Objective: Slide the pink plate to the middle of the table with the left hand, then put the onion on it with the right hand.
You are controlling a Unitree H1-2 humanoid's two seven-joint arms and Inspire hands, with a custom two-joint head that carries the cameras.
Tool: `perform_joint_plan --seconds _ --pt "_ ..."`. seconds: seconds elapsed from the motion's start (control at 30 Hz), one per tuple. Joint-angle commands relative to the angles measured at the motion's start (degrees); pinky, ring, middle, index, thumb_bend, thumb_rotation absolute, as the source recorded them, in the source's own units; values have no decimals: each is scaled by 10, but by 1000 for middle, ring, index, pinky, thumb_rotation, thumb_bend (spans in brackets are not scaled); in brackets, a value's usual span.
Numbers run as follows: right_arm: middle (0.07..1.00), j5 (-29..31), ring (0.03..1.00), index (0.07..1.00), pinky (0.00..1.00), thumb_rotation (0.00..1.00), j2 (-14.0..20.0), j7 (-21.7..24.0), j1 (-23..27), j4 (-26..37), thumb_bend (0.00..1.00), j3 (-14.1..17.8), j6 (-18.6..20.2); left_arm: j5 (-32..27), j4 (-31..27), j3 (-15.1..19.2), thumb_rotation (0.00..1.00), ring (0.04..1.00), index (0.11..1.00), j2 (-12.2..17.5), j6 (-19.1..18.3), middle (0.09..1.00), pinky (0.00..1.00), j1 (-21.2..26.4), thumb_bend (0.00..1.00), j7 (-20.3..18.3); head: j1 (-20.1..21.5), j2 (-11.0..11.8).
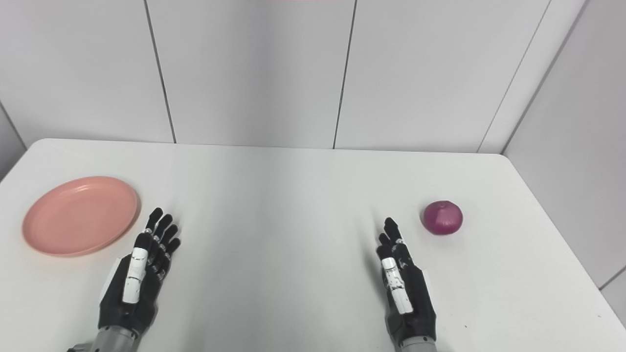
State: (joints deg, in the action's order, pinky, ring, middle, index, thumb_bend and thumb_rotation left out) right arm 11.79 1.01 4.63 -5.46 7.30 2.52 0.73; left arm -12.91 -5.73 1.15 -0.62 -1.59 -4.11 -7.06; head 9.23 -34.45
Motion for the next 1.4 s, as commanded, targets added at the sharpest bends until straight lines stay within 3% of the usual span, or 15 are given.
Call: perform_joint_plan --seconds 0.0,0.17,0.3,0.4,0.43,0.5,0.63,0.73,0.83,1.17,1.37 --pt "992 0 995 967 1000 451 -6 10 -30 -50 412 -7 -14 -8 17 -1 855 1000 1000 1 -4 1000 1000 -33 728 -5 0 0" --pt "993 5 999 968 1000 271 -8 12 -26 -57 365 -3 -17 -2 24 0 855 1000 1000 -1 -3 1000 1000 -30 741 -1 2 6" --pt "991 2 998 966 1000 263 -9 9 -29 -52 374 -3 -15 -4 18 -1 857 1000 1000 -1 -4 1000 1000 -32 744 -1 0 0" --pt "992 -2 997 967 1000 393 -10 7 -32 -47 393 -4 -10 -5 14 -1 851 1000 1000 0 -6 1000 1000 -35 748 -2 3 1" --pt "990 -2 994 965 1000 522 -11 4 -32 -46 416 -3 -5 -5 14 -1 852 1000 1000 0 -6 1000 1000 -35 749 -2 3 1" --pt "995 -3 999 970 1000 766 -12 0 -32 -48 546 -1 -2 -3 15 -2 854 1000 1000 0 -6 1000 1000 -34 751 -2 3 3" --pt "998 -14 1000 972 1000 977 -12 -7 -29 -55 792 -3 -6 -8 18 -1 855 1000 1000 0 -4 1000 1000 -30 737 -4 0 3" --pt "988 -17 997 967 1000 998 -14 -9 -29 -57 877 -3 -7 -7 23 0 856 1000 1000 0 -5 1000 1000 -28 736 -2 4 7" --pt "987 -19 995 963 1000 1000 -13 -9 -30 -57 897 -4 -8 -3 25 0 861 1000 1000 0 -2 1000 1000 -27 738 -1 3 8" --pt "986 -19 995 965 1000 1000 -12 -6 -31 -57 899 -4 -8 -4 23 -1 858 1000 1000 -1 -2 1000 1000 -29 739 -2 0 9" --pt "988 -19 996 969 1000 1000 -9 -2 -29 -68 888 -4 -17 -2 35 -1 856 1000 1000 -3 8 1000 1000 -26 734 -1 -9 22"
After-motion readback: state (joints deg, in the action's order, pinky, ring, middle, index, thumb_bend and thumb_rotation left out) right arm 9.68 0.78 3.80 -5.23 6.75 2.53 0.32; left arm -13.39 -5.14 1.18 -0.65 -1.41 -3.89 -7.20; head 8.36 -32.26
